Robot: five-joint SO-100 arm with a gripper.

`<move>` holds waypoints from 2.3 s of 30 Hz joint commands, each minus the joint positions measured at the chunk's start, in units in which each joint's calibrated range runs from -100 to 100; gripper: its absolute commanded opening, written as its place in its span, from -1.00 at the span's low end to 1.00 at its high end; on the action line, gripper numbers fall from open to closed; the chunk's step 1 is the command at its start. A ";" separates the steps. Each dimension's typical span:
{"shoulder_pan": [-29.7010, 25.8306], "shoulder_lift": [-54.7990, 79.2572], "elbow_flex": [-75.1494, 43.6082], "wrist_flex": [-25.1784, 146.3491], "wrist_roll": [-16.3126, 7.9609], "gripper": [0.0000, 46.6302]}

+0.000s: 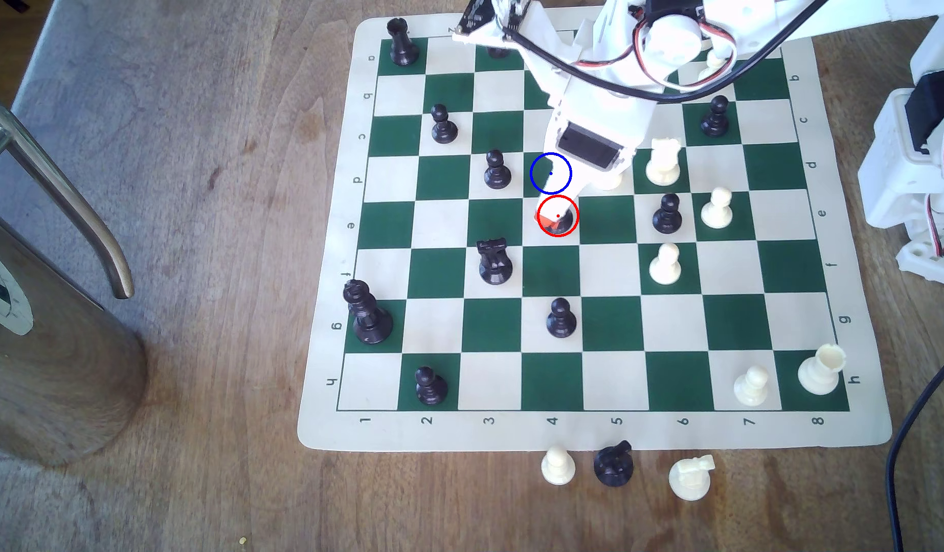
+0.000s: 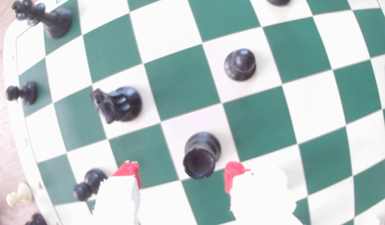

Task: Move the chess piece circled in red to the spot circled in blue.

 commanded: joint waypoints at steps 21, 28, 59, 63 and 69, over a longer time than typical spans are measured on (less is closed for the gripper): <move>-0.41 7.24 -9.75 0.86 0.49 -0.35; -0.81 8.26 -10.02 0.21 0.39 -0.41; 0.92 -3.20 -13.37 3.98 -0.78 -0.98; 1.93 -4.05 -15.28 6.19 -0.63 -0.98; 6.31 0.19 -15.64 7.17 1.51 -0.98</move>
